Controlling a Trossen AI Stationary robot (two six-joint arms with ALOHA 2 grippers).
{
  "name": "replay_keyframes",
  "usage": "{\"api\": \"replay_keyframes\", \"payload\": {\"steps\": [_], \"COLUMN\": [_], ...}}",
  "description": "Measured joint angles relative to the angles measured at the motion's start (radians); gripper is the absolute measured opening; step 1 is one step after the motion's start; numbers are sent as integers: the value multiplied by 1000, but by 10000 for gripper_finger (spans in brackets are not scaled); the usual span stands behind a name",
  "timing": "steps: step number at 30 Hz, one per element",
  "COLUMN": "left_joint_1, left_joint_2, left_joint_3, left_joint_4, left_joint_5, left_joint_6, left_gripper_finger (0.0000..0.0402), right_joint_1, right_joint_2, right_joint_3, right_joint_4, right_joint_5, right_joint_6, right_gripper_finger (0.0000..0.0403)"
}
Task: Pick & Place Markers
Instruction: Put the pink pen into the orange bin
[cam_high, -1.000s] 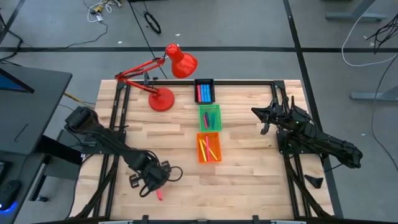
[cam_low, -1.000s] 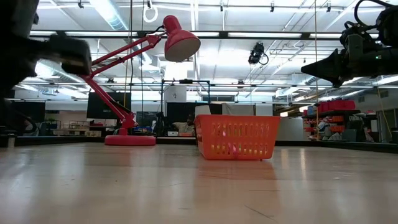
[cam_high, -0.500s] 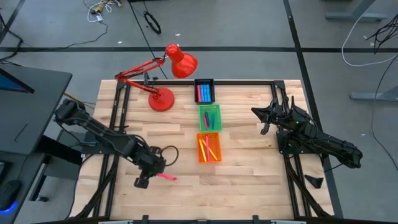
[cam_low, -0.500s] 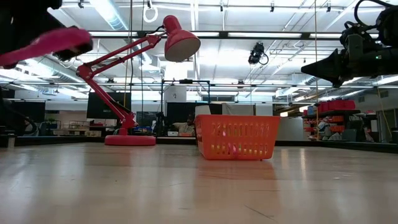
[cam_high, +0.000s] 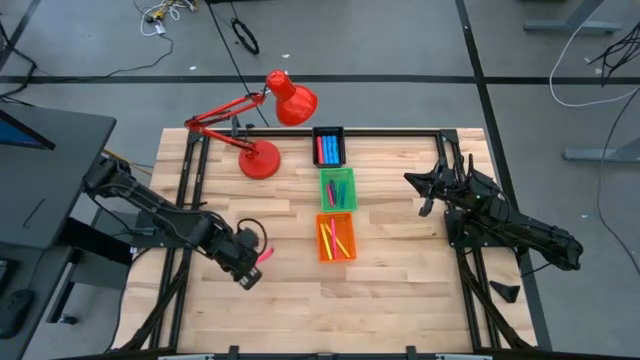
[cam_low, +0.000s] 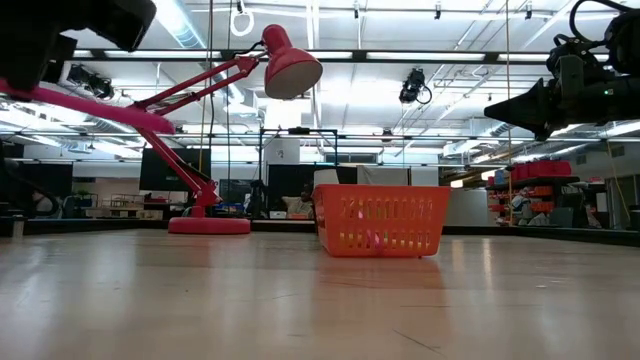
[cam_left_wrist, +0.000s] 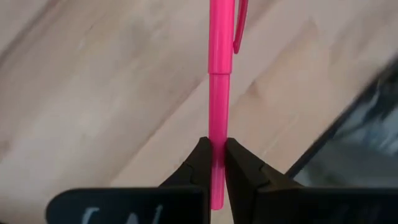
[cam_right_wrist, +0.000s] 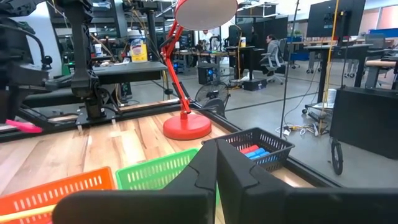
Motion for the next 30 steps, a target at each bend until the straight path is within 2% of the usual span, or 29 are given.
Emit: {"api": "replay_keyframes", "payload": {"steps": [5,10,15,20,30], "left_joint_1": [0,-13,-30,-4,164], "left_joint_2": [0,0,0,33,218], "left_joint_3": [0,0,0,24,235], "left_joint_4": [6,9,17,-5,-98], "left_joint_5": [-32,-53,-82,-103,-100], "left_joint_6": [-297,-489,-616,-680,-633], "left_gripper_finger": [24,24,24,23,23], "right_joint_1": [0,0,0,0,0], "right_joint_2": [0,0,0,0,0], "right_joint_3": [0,0,0,0,0], "right_joint_4": [0,0,0,0,0], "right_joint_5": [0,0,0,0,0], "right_joint_6": [0,0,0,0,0], "right_gripper_finger": [10,10,10,10,10]}}
